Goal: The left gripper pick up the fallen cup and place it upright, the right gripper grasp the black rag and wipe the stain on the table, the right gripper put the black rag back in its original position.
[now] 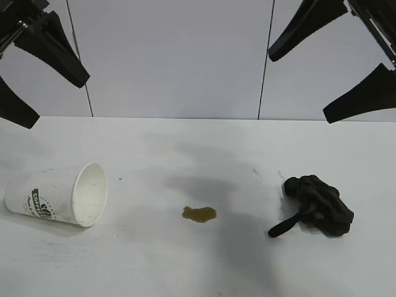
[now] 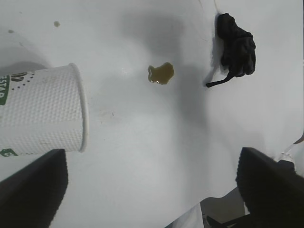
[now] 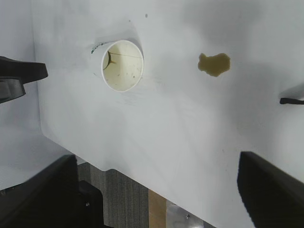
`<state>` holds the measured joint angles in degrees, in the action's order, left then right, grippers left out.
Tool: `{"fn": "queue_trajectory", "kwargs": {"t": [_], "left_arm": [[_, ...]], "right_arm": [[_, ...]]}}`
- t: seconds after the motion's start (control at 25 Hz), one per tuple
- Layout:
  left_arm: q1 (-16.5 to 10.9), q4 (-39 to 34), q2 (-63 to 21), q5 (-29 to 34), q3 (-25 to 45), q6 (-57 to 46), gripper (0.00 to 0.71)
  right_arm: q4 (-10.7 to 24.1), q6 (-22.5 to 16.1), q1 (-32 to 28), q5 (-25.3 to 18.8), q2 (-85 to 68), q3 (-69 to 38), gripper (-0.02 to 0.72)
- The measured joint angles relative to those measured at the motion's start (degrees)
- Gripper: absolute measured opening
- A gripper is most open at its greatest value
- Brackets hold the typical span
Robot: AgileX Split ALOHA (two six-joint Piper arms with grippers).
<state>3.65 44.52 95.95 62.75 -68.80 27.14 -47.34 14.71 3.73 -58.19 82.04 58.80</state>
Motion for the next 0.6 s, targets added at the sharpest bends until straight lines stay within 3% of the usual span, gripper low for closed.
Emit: {"fn": "queue_trajectory", "kwargs": {"t": [0.6], "left_arm": [[0.00, 0.00, 0.00, -0.05, 0.00, 0.05, 0.694]], "right_arm": [[0.00, 0.00, 0.00, 0.69, 0.00, 0.00, 0.630]]}}
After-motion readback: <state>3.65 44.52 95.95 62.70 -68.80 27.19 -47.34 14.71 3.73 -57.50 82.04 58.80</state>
